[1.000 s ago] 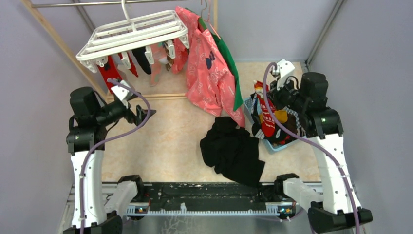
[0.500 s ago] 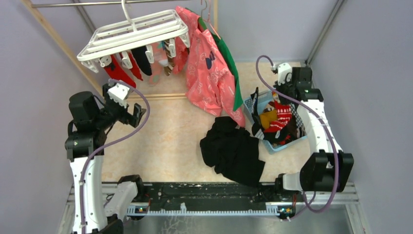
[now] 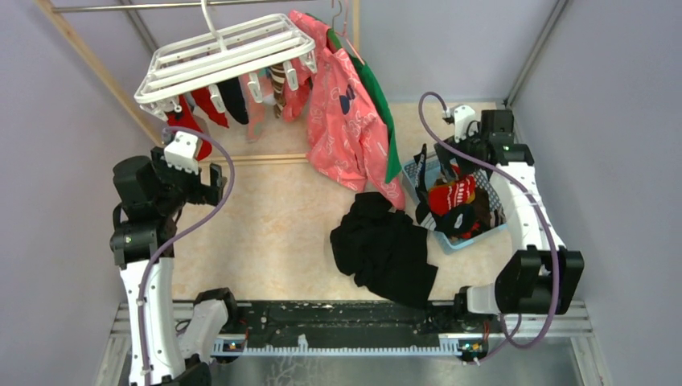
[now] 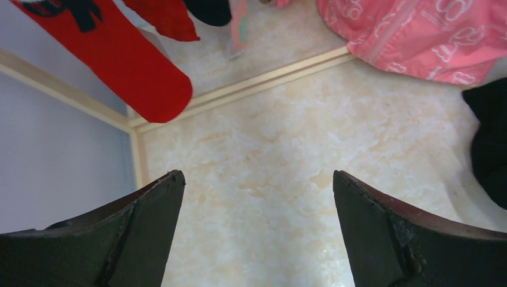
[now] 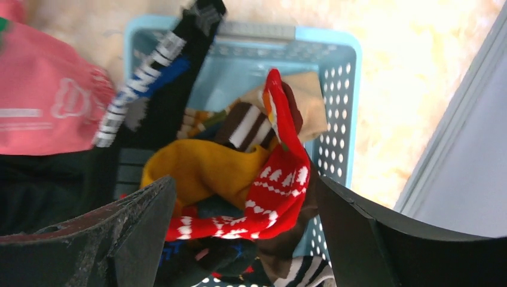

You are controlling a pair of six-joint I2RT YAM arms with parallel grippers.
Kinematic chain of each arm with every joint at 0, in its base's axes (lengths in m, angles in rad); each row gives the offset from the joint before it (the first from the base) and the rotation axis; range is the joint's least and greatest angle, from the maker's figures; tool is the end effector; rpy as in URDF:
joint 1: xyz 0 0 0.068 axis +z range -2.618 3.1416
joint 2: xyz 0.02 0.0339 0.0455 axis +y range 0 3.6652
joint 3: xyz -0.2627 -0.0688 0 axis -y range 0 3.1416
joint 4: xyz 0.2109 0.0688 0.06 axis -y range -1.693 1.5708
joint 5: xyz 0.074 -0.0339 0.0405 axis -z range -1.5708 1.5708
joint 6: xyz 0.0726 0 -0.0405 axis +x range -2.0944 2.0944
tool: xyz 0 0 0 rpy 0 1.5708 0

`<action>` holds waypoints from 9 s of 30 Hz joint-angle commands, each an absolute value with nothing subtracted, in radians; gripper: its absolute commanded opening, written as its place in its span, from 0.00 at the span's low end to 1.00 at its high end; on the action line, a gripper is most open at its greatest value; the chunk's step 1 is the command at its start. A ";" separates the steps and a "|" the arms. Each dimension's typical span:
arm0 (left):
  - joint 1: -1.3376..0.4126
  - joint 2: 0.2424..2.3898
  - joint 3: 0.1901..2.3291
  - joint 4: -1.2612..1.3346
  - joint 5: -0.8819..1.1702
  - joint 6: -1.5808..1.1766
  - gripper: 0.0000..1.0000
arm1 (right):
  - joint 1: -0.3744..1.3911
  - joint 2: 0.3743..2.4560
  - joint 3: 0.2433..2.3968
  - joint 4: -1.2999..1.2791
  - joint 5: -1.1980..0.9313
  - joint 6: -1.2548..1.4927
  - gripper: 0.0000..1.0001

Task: Remove the socks clipped to the hanger
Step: Place the sock in the bin, then adjust the hanger on the clothesline.

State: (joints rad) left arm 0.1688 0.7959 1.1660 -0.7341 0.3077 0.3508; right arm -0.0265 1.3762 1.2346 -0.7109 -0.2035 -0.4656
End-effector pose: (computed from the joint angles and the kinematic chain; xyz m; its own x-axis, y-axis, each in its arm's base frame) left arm 0.1466 0.0027 0.3824 -0.2887 0.2830 -0.9146 0.2323 0.9475 0.2199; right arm 0.2822 0.0072 0.2916 -0.6245 -0.4233 -0.6564 -0.4335 0.8869 -0.1595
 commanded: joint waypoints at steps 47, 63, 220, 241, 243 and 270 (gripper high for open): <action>0.254 1.034 1.828 -0.620 0.469 0.466 0.73 | 0.101 1.067 1.037 -0.496 -0.616 -0.340 0.86; 0.254 1.083 1.794 -0.558 0.803 0.318 0.40 | 0.101 1.095 1.036 -0.502 -0.613 -0.347 0.86; -0.664 1.368 1.847 -0.331 0.106 0.490 0.99 | 0.101 1.102 1.141 -0.703 -0.502 -0.410 0.86; -0.667 1.656 2.172 -0.305 0.115 0.375 0.99 | 0.102 1.093 1.143 -0.720 -0.497 -0.409 0.86; -0.672 1.631 2.180 -0.339 0.177 0.365 0.99 | 0.101 1.092 1.143 -0.719 -0.496 -0.410 0.86; -0.481 1.059 1.939 -0.752 -0.372 0.908 0.98 | 0.100 1.095 1.106 -0.690 -0.516 -0.415 0.86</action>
State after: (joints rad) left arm -0.5060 1.0695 1.9396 -0.6121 -0.1677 0.7265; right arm 0.1020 1.1217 1.1126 -0.7265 -0.4946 -0.4152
